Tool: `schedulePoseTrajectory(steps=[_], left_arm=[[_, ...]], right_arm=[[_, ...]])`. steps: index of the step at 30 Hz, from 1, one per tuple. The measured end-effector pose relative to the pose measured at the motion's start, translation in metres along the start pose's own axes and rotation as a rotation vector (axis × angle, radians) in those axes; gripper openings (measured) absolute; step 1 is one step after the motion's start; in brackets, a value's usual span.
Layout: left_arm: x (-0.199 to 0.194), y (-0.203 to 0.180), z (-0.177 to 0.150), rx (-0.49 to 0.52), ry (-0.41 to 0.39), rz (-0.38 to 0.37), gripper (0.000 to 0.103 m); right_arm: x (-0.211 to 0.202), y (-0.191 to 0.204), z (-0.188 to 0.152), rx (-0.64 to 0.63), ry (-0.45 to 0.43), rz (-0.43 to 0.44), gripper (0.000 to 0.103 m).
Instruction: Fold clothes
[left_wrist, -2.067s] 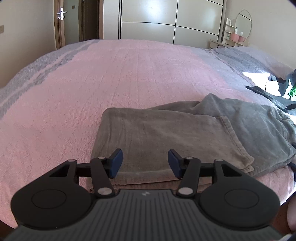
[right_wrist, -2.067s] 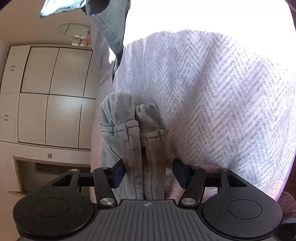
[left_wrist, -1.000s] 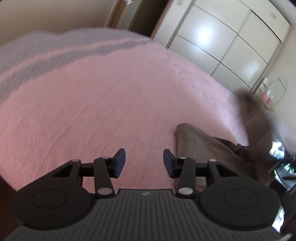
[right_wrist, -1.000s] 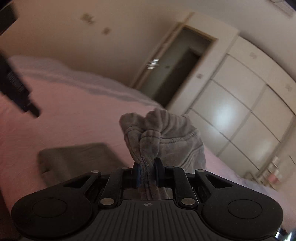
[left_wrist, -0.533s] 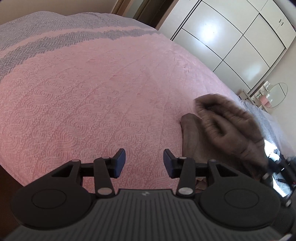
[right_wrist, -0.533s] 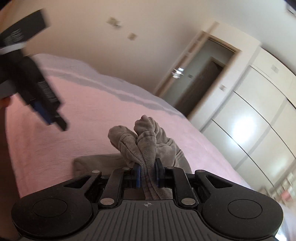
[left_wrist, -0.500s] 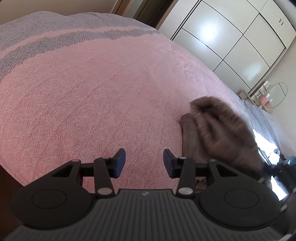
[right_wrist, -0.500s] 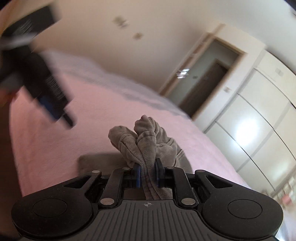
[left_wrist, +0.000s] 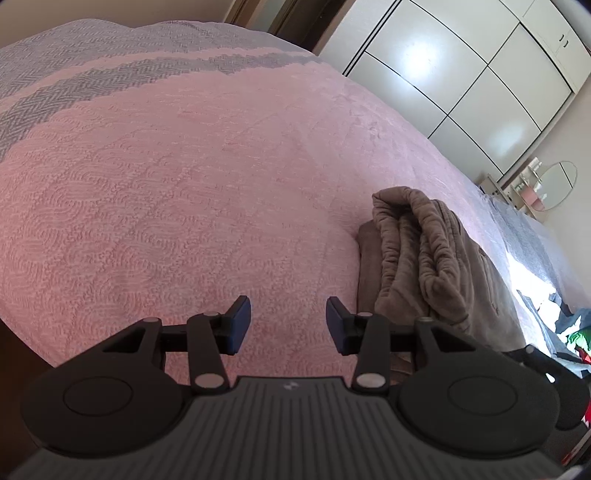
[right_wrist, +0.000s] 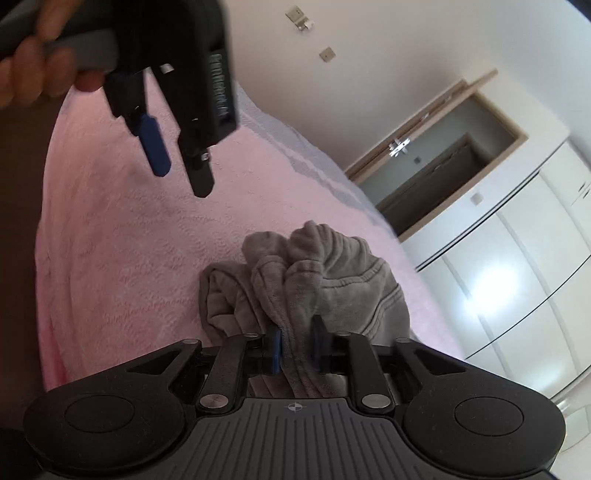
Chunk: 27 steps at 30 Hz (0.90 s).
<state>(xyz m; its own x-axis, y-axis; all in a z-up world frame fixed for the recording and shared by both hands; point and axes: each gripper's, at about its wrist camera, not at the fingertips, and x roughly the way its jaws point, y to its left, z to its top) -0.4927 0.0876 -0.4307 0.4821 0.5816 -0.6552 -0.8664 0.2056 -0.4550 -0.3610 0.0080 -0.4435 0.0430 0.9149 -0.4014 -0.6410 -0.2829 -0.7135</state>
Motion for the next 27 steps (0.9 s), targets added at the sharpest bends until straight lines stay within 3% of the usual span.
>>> schedulePoseTrajectory(steps=[1,2,3,4,5,8,11,13,17,20,23,25,27], left_arm=[[0.0,-0.001,0.0,0.0,0.002,0.003,0.039],[-0.001,-0.002,0.001,-0.002,0.002,0.001,0.039],[-0.001,-0.003,0.001,-0.005,0.002,-0.003,0.039],[-0.003,-0.006,0.001,-0.008,0.002,-0.013,0.039],[-0.004,-0.008,0.002,-0.009,0.0,-0.028,0.039],[-0.009,-0.017,0.005,-0.023,0.004,-0.101,0.039],[-0.009,-0.024,0.006,-0.078,0.026,-0.207,0.045],[-0.004,-0.026,0.006,-0.143,0.047,-0.281,0.046],[0.009,-0.035,0.009,-0.159,0.06,-0.305,0.051],[0.019,-0.043,0.012,-0.17,0.069,-0.323,0.052],[0.029,-0.052,0.013,-0.151,0.075,-0.316,0.055],[0.034,-0.055,0.011,-0.129,0.079,-0.285,0.059],[0.037,-0.055,0.011,-0.128,0.079,-0.264,0.052]], right_arm=[[0.002,-0.001,0.0,-0.009,0.004,-0.002,0.029],[0.002,-0.001,0.0,-0.018,0.006,-0.002,0.039],[0.002,-0.004,0.0,-0.023,0.008,0.01,0.056],[0.001,-0.007,0.0,-0.024,0.003,0.017,0.094],[-0.003,-0.011,-0.002,-0.016,-0.024,0.012,0.102],[-0.013,-0.026,-0.012,0.069,-0.026,0.004,0.102],[-0.029,-0.052,-0.035,0.312,0.05,-0.016,0.102],[-0.048,-0.08,-0.065,0.57,0.098,-0.024,0.102],[-0.072,-0.142,-0.132,1.235,0.105,-0.008,0.101],[-0.073,-0.164,-0.192,1.738,0.08,0.049,0.101],[-0.056,-0.164,-0.223,2.037,0.037,0.109,0.101],[-0.041,-0.163,-0.231,2.122,0.039,0.14,0.092],[-0.025,-0.161,-0.23,2.132,0.062,0.163,0.076]])
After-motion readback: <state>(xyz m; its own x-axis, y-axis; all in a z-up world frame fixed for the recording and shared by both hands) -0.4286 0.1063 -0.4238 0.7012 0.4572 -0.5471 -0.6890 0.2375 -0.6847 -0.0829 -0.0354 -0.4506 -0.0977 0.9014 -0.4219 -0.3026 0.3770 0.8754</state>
